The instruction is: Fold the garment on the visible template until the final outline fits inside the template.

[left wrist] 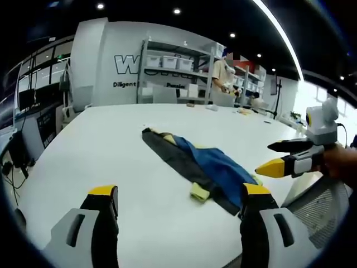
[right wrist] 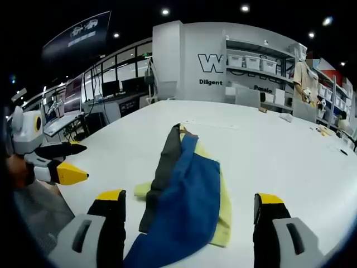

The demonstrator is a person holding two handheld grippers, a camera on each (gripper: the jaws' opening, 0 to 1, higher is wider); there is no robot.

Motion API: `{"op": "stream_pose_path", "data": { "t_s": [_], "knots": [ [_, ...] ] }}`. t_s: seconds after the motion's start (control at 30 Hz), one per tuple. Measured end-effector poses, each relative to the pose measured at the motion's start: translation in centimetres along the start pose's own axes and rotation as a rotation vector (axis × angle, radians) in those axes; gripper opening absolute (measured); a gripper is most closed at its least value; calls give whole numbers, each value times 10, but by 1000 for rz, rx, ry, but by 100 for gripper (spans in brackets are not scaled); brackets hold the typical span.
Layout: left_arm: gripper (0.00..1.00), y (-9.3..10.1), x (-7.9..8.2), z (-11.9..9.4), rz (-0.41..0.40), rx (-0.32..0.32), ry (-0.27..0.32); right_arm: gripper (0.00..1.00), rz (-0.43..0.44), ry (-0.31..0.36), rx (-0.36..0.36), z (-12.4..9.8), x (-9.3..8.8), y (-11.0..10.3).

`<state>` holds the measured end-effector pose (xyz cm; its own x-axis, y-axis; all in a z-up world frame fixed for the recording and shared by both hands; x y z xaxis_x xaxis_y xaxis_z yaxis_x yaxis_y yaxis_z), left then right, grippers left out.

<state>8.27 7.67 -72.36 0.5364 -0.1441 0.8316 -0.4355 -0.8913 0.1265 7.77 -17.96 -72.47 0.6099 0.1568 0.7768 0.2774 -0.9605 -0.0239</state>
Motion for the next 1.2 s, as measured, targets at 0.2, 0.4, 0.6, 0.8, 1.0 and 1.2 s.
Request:
{"op": "stream_pose_path", "data": {
  "t_s": [0.2,0.4,0.6,0.8,1.0,1.2],
  "knots": [
    [85,0,0,0,0,0,-3,98,-1,-1,0,0,0,0],
    [83,0,1,0,4,-5,-4,97,-2,-1,5,0,0,-1],
    [83,0,1,1,6,-4,-7,98,-6,-6,6,0,0,-1],
    [82,0,1,2,11,-8,-13,97,-5,-6,7,1,0,-1],
    [82,0,1,4,12,-11,-19,97,-7,-12,6,1,0,-1],
    [82,-1,5,8,16,-13,-17,97,-19,-29,12,5,1,-1]
  ]
}}
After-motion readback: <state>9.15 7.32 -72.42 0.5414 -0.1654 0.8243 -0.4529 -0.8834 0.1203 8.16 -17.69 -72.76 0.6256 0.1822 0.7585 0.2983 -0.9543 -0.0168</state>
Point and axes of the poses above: the point that each gripper's makers call its tool centre point, and the gripper's own axes: z roughly forward along the fingers, y roughly to its right, x roughly out of its top, the point moved 9 cm from there along -z, roughly backward along the fingers, and after that the axes turned 10 degrees about -y, right-handed, at the moved point
